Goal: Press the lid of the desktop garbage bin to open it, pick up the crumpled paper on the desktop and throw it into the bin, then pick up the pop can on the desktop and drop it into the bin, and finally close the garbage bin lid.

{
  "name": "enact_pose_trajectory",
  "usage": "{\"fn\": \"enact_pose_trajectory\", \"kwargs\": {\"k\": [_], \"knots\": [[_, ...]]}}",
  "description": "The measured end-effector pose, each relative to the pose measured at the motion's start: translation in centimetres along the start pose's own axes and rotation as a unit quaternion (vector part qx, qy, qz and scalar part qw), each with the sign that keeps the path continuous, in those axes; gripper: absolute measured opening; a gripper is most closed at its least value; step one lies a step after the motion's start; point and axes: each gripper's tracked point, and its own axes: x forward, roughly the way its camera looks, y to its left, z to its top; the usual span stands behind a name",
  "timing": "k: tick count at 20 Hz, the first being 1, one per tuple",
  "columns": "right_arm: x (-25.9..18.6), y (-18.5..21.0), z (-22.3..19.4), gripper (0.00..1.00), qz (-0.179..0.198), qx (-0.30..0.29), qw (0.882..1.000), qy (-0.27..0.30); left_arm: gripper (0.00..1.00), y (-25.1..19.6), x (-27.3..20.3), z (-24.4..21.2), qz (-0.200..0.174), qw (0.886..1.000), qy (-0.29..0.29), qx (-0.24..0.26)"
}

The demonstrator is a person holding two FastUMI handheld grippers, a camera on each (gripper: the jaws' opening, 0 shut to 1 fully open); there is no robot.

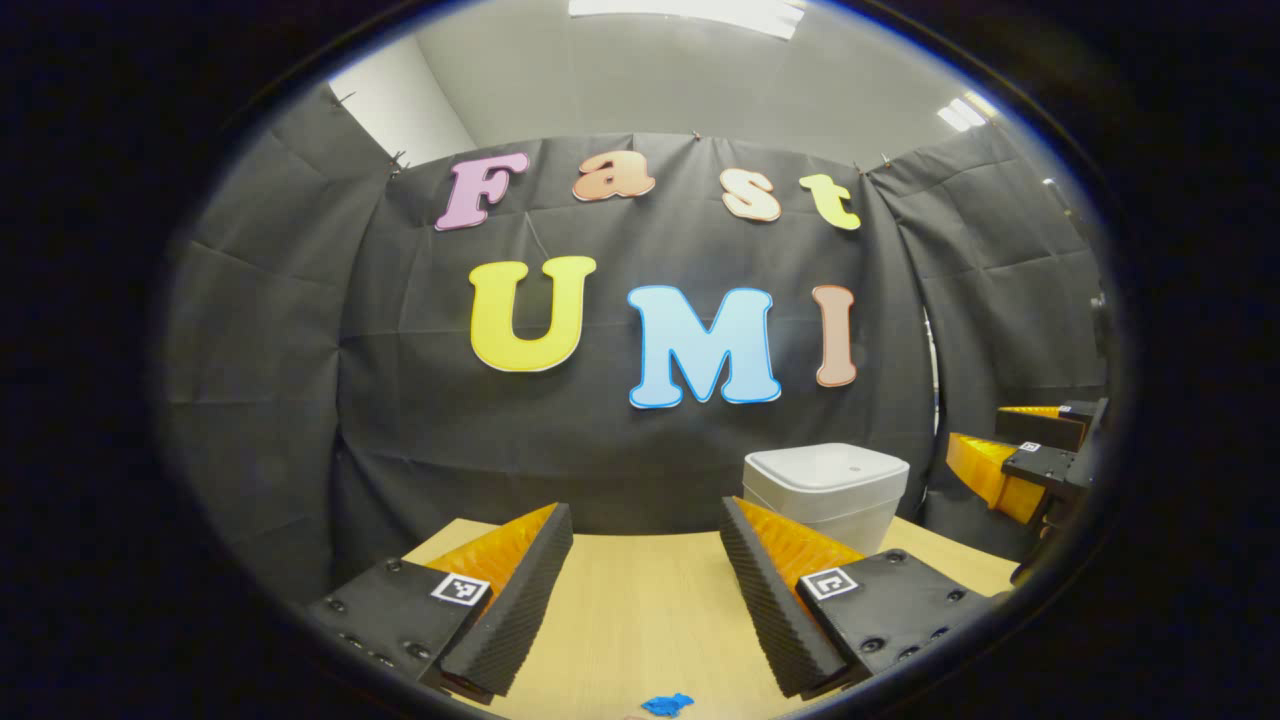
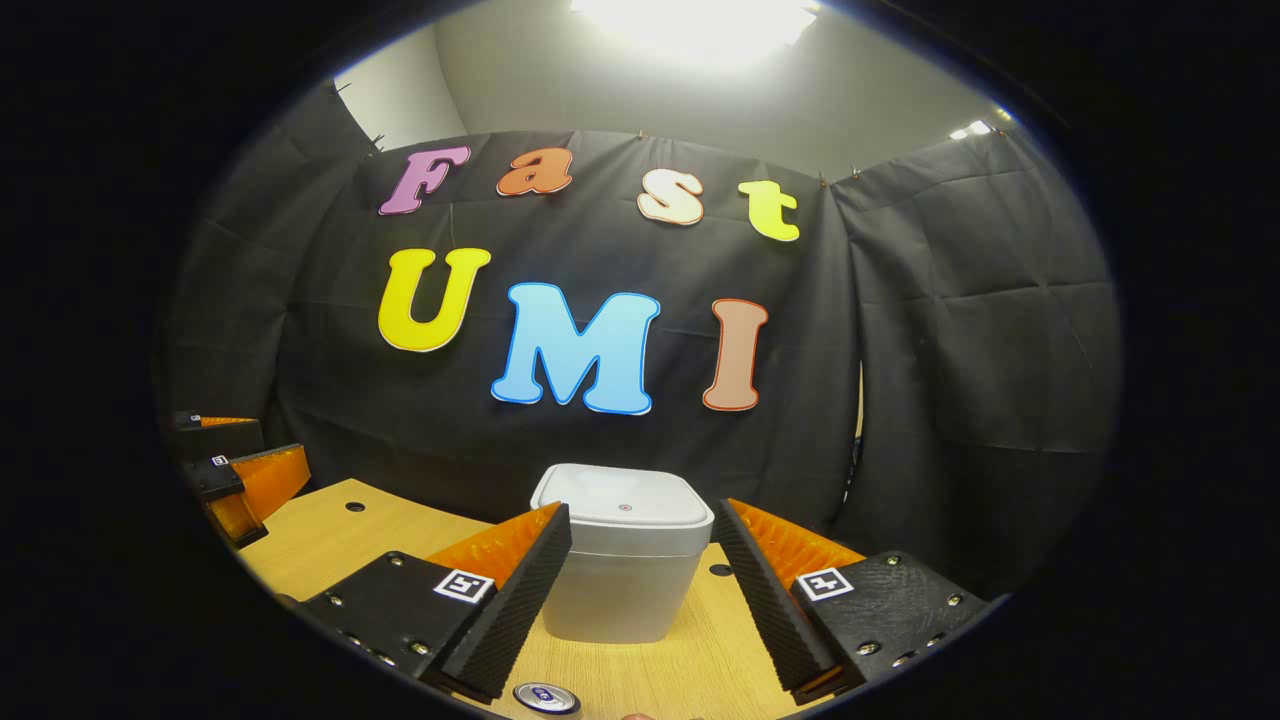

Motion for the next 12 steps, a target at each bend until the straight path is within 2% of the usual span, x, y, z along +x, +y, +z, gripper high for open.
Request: {"fn": "enact_pose_trajectory", "kwargs": {"k": [3,4,9,10,12], "knots": [[0.3,0.0,0.2,0.92,0.000,-0.003,1.000,-0.002,1.00,0.0,0.2,-0.1,0.001,1.000,-0.001,-0.001],[0.4,0.0,0.1,0.94,0.000,-0.004,1.000,-0.002,1.00,0.0,0.2,-0.1,0.001,1.000,-0.001,-0.002],[1.6,0.6,-0.2,0.94,0.011,-0.008,1.000,0.005,1.00,0.3,0.8,-0.6,0.008,1.000,0.002,-0.002],[1.9,0.3,-0.1,0.82,0.006,-0.011,1.000,0.004,1.00,0.2,0.9,-0.6,0.010,1.000,0.002,-0.002],[2.6,0.3,-0.2,0.64,0.001,-0.016,1.000,0.004,1.00,0.4,1.2,-0.8,0.012,1.000,0.003,0.000]]}}
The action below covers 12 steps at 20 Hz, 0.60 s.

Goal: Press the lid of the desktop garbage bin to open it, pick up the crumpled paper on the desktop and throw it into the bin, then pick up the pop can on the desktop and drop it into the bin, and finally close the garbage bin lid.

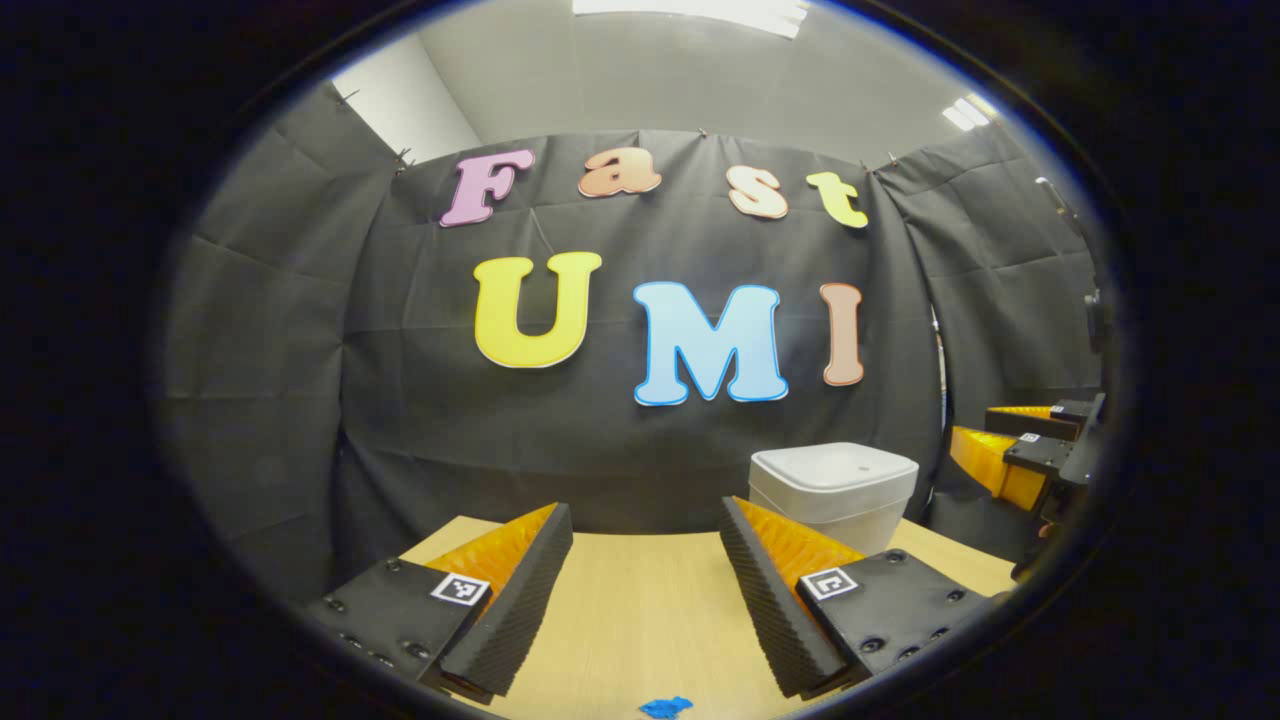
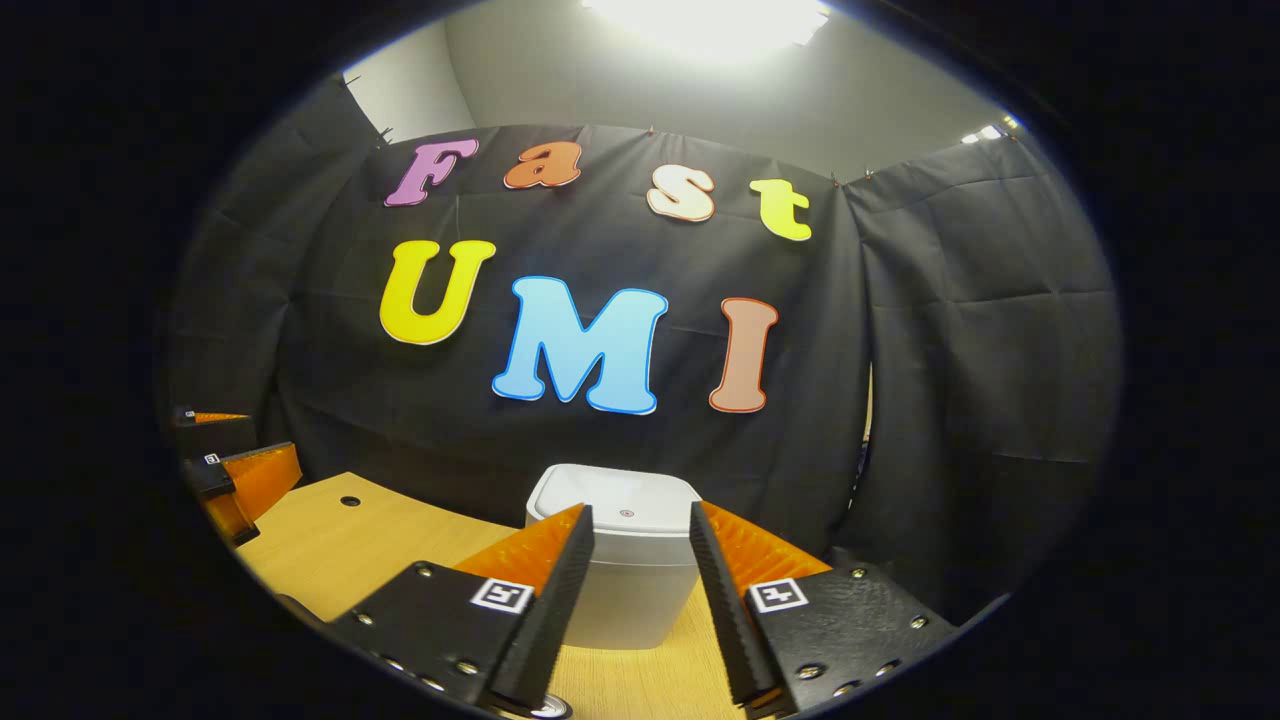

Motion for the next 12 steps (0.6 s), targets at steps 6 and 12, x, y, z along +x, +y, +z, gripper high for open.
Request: {"fn": "enact_pose_trajectory", "kwargs": {"k": [6,12], "knots": [[2.2,0.1,-0.9,0.17,0.000,0.011,1.000,0.010,0.98,0.5,1.1,-0.4,0.009,1.000,0.006,0.006],[4.5,1.1,-2.0,0.01,0.025,0.033,0.999,0.028,0.98,0.7,2.3,-0.9,0.019,1.000,0.014,0.008]]}}
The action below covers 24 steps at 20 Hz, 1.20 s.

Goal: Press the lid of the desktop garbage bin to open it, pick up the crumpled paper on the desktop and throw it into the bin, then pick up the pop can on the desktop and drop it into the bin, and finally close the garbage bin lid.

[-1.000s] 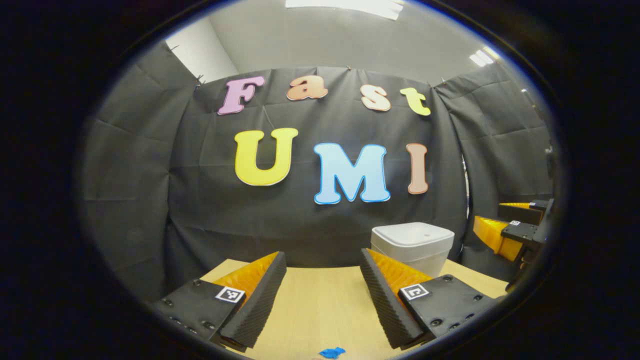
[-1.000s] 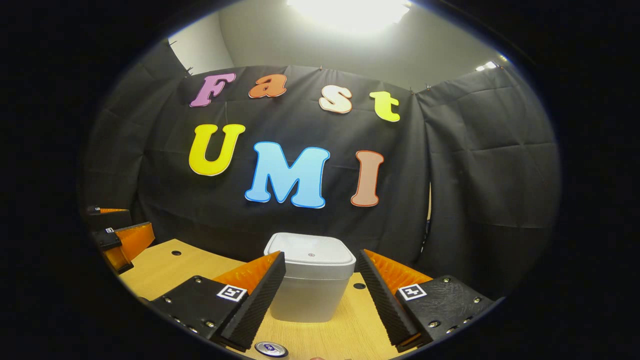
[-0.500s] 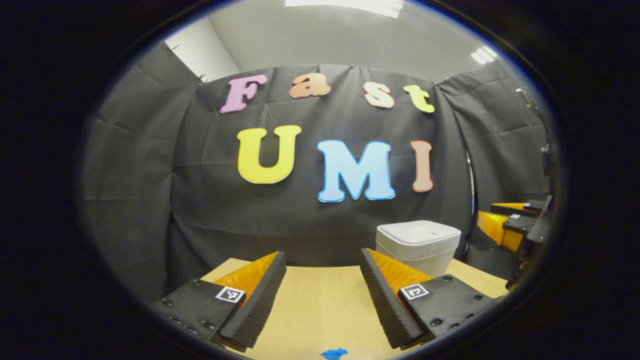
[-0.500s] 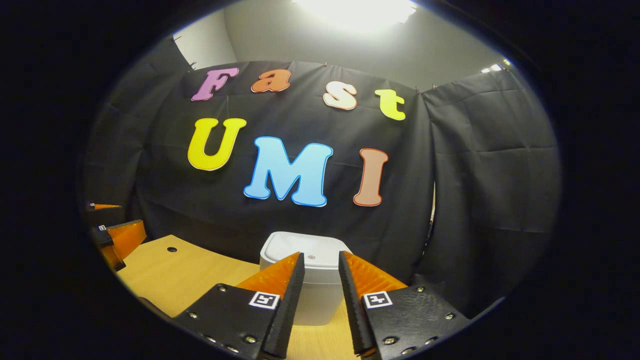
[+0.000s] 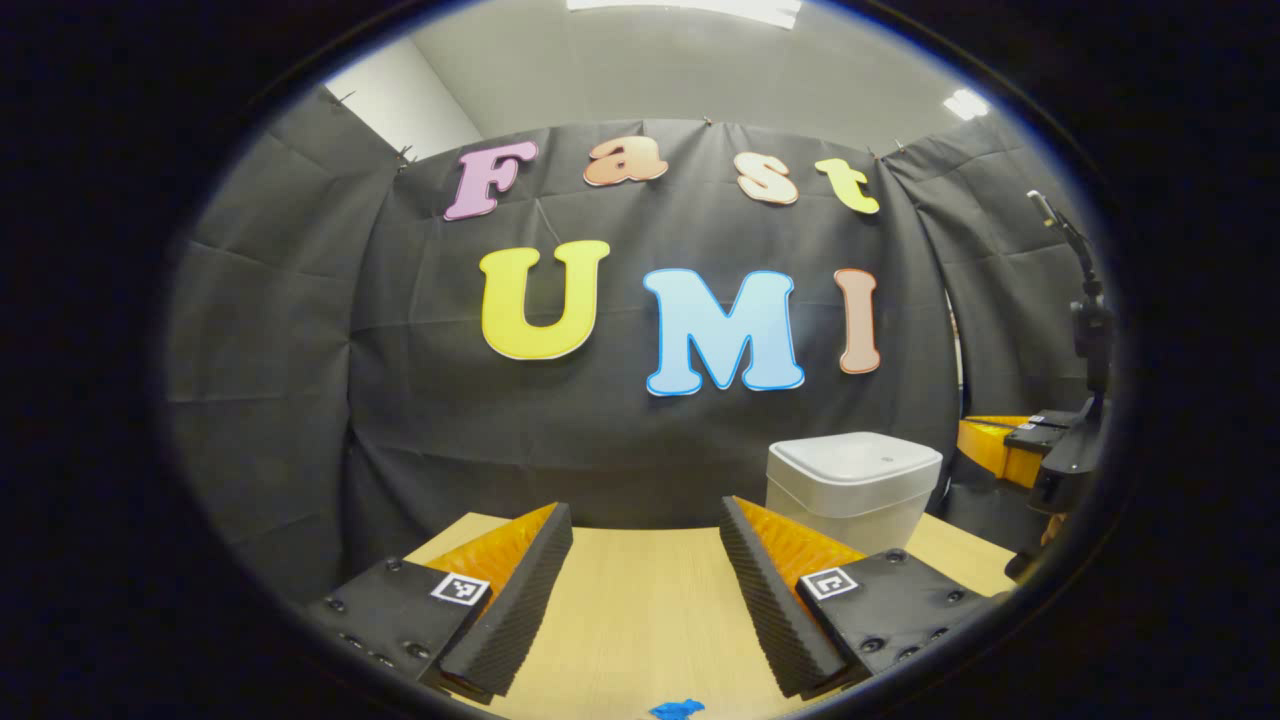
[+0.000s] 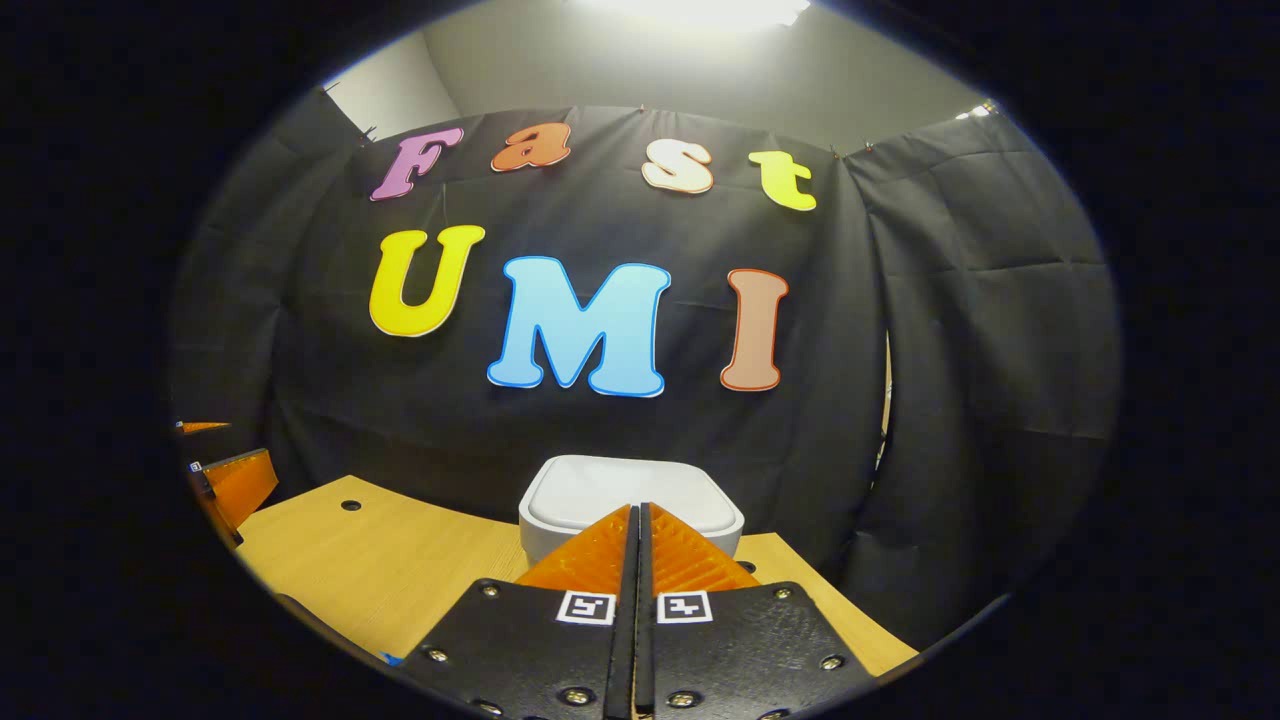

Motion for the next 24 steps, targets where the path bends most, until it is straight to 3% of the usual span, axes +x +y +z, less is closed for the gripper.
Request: {"fn": "enact_pose_trajectory", "kwargs": {"k": [12,17,24], "knots": [[8.6,0.4,-2.5,0.01,0.032,0.020,0.998,0.054,1.00,0.3,2.0,-1.0,0.012,1.000,0.017,0.008],[9.4,0.3,-3.2,0.01,0.038,0.016,0.997,0.071,0.94,-0.3,2.5,-0.8,0.006,1.000,0.015,0.012],[9.4,0.4,-4.0,0.02,0.047,0.042,0.994,0.084,0.98,-1.1,2.9,-0.9,0.000,1.000,0.017,0.008]]}}
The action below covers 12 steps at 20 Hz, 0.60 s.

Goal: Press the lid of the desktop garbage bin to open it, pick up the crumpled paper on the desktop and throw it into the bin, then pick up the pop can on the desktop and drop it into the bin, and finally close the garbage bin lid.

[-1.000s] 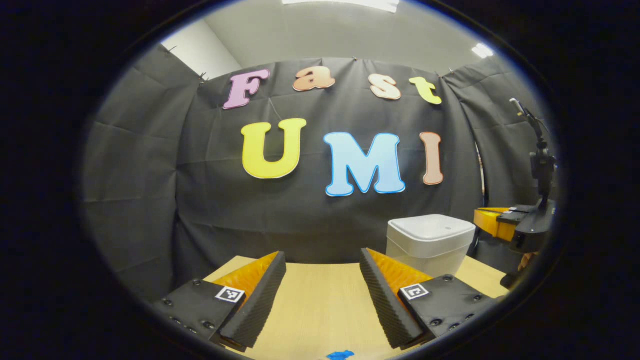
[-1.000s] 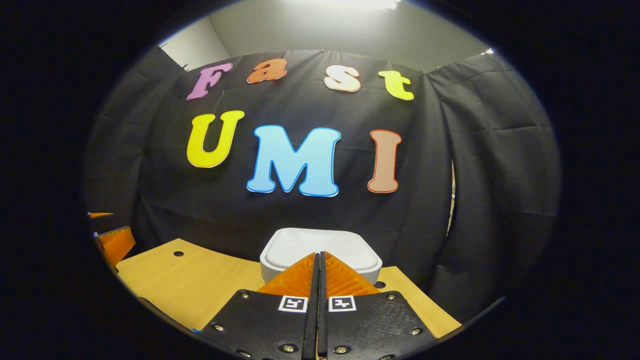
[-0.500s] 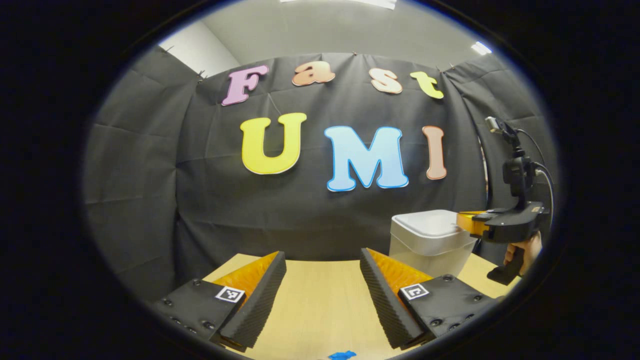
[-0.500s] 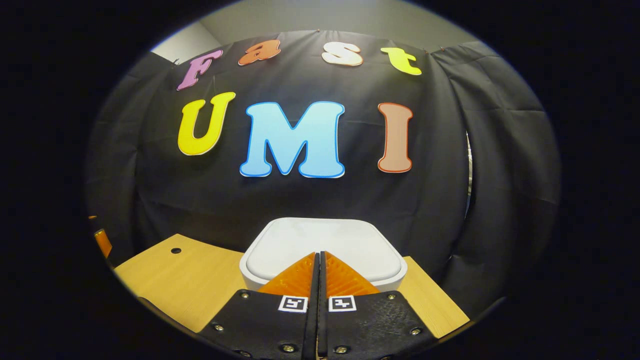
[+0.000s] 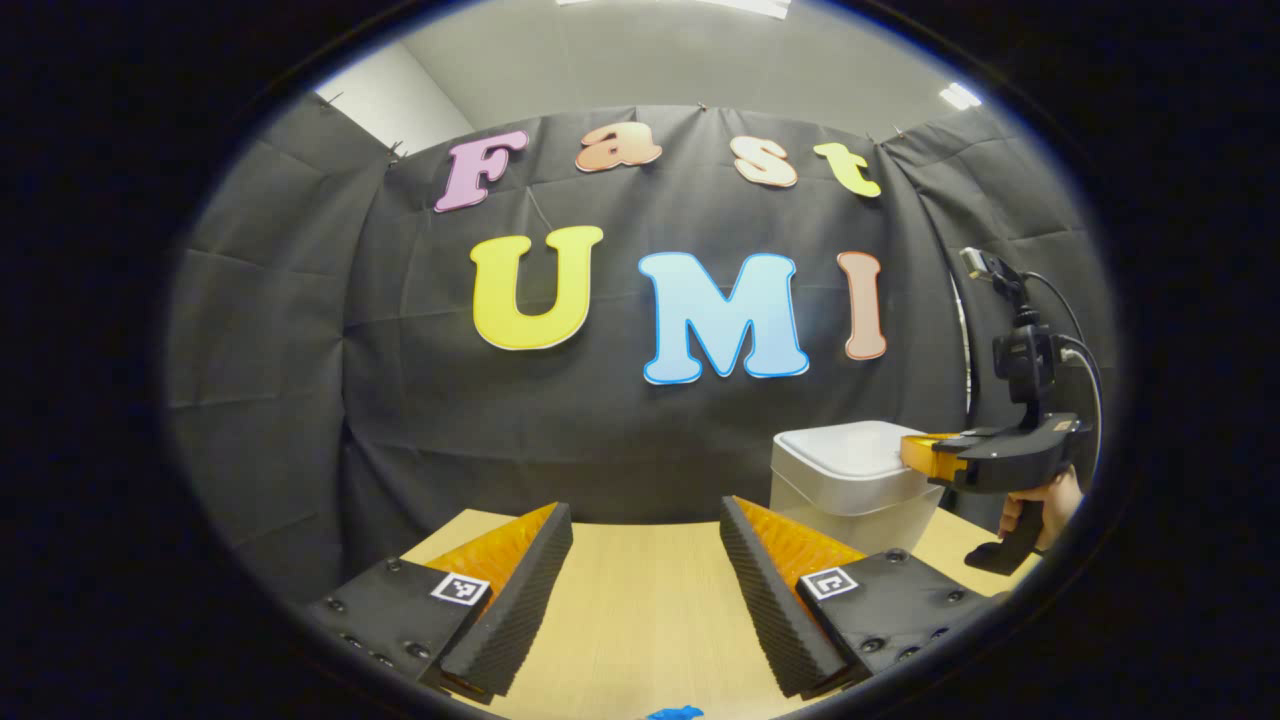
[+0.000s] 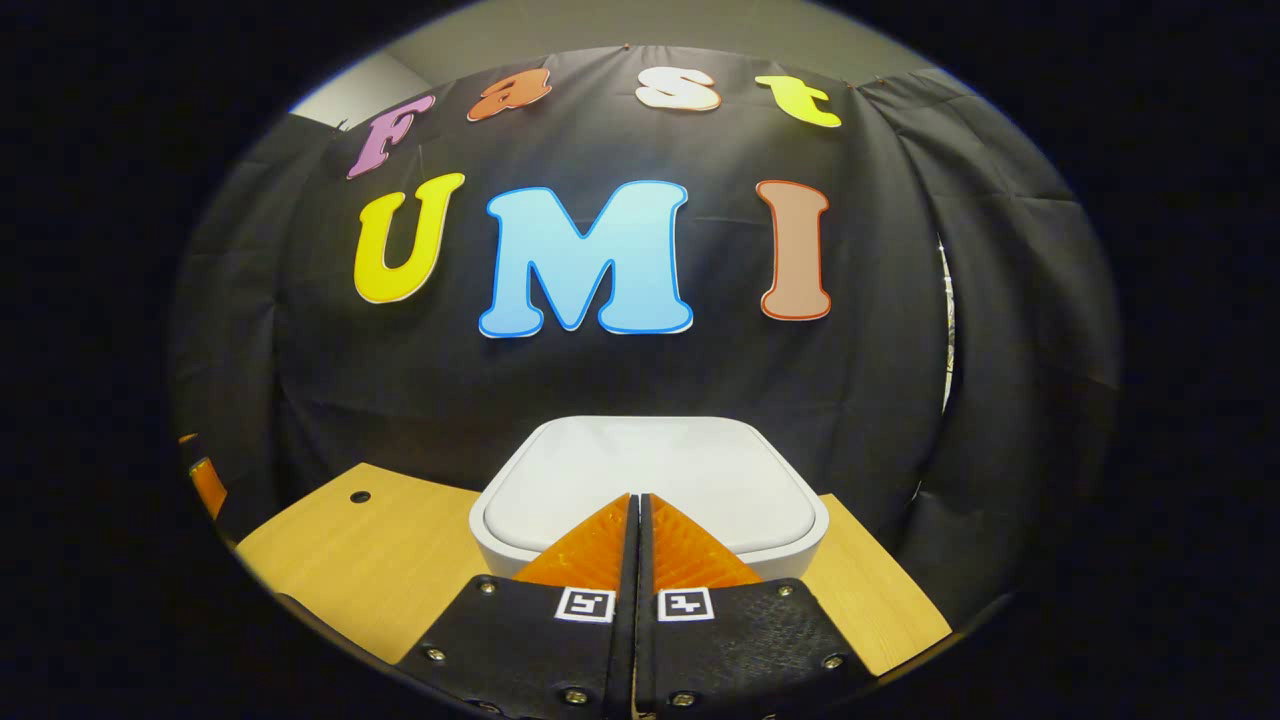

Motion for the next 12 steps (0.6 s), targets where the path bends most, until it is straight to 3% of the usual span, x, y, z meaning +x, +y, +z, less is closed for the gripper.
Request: {"fn": "enact_pose_trajectory", "kwargs": {"k": [6,11,12], "knots": [[-0.1,0.2,1.3,0.01,0.007,-0.009,1.000,-0.008,0.94,0.1,-0.8,0.4,0.003,1.000,-0.004,-0.003],[-1.6,0.6,3.9,0.01,0.002,-0.011,0.999,-0.039,1.00,0.6,-1.8,0.7,0.009,1.000,-0.009,-0.004],[-2.0,0.6,4.7,0.01,-0.001,-0.013,0.999,-0.050,0.94,0.7,-2.1,0.8,0.009,1.000,-0.010,-0.004]]}}
